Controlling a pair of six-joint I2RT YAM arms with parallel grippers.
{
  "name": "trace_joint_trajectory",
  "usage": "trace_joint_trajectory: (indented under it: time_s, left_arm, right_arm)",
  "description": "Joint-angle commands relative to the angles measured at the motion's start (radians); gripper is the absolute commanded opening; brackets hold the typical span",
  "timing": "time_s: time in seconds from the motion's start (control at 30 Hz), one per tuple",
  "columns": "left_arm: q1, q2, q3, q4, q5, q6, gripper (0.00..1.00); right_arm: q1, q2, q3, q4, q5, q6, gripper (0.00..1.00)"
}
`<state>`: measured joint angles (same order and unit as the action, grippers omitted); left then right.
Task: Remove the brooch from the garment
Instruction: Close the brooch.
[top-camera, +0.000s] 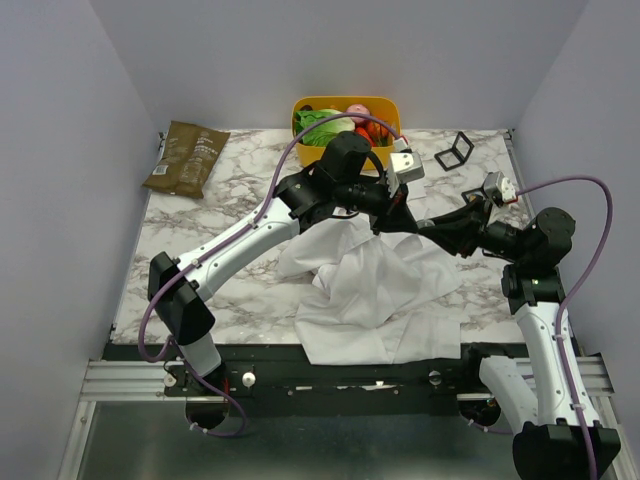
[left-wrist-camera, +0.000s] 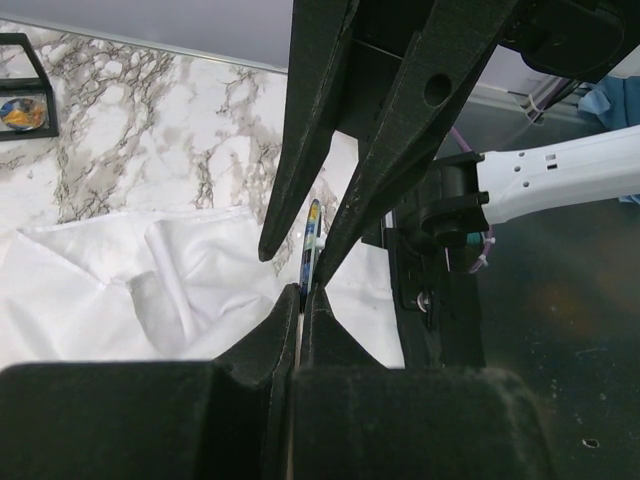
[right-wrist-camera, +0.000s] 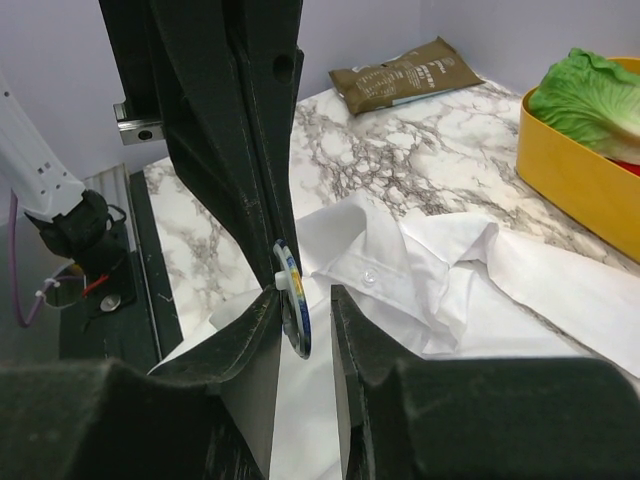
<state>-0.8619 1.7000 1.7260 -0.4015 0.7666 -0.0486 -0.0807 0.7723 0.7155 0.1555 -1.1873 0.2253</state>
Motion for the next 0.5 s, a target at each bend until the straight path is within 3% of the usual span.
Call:
trace_joint_trajectory:
  time_s: [0.0,0.1,0.13,0.23,0.47]
  left_arm:
    - [-0.014,-0.045,0.006,-0.008,0.005,0.004,0.0]
    - [-0.011,-0.059,0.006,-0.011,0.002,0.006,0.0]
    - [-0.009,-0.06,0.012,-0.014,0.0,0.007,0.0]
    - [-0.003,-0.062,0.012,-0.014,0.007,0.001,0.0]
    - [0.012,-0.08,-0.006,0.007,0.019,-0.013,0.0]
  right_arm:
    - [-0.016,-0.002,0.019,0.007,-0.003,0.017,0.33]
    - [-0.021,-0.004,0.022,0.021,-0.06,0.023,0.39]
    - [-0.021,-0.004,0.024,0.016,-0.067,0.017,0.47]
    - [-0.027,-0.005,0.03,-0.005,-0.077,-0.009,0.58]
    - [-0.047,-0.01,0.048,-0.016,-0.211,-0.021,0.6]
